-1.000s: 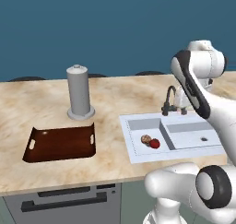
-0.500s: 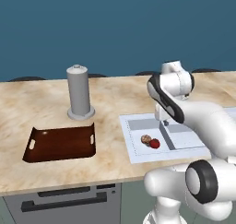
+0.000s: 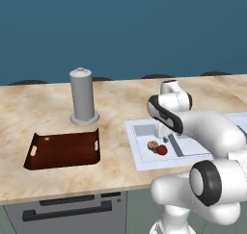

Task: Pick up all produce items and place them in the sink. Turn on the sink faucet to wash them. Then turn the sink off and put them in the tray.

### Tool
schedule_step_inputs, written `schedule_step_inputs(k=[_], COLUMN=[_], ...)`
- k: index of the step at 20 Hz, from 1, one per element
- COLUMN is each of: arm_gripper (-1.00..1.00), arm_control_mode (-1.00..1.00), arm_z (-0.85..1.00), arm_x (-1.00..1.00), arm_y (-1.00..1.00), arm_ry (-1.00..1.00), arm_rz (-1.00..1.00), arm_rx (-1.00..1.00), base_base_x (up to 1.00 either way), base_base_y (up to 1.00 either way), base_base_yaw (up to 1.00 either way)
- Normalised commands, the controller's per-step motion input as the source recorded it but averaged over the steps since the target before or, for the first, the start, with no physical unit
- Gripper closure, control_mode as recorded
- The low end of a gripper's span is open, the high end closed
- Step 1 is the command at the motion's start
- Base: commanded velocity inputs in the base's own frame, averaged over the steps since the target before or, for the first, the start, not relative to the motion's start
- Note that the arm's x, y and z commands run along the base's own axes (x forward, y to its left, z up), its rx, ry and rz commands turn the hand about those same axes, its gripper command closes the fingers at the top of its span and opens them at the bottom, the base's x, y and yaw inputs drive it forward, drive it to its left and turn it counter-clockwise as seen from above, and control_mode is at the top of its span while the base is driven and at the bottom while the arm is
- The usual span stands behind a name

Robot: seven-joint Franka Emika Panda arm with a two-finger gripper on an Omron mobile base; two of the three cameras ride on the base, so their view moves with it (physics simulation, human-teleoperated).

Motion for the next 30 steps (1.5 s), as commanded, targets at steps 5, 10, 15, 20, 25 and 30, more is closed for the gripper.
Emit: schedule_step_inputs(k=[5, 10, 15, 20, 25, 30], arm_gripper=[-1.0, -1.0, -1.0, -1.0, -1.0, -1.0], arm_control_mode=[-1.0, -1.0, -1.0, -1.0, -1.0, -1.0], arm_z=[-0.48, -0.55, -0.43, -0.34, -0.48, -0.36], arm_x=[0.54, 0.51, 0.21, 0.05, 0.36, 0.31], arm_y=[0.0, 0.0, -0.06, -0.31, -0.07, 0.03], arm_ry=[0.0, 0.0, 0.0, 0.0, 0.0, 0.0], arm_rz=[0.0, 0.0, 0.0, 0.0, 0.0, 0.0], arm_rx=[0.0, 0.0, 0.0, 0.0, 0.0, 0.0], base_base_x=[0.0, 0.0, 0.0, 0.0, 0.0, 0.0], base_base_y=[0.0, 0.0, 0.0, 0.0, 0.0, 0.0], base_base_yaw=[0.0, 0.0, 0.0, 0.0, 0.0, 0.0])
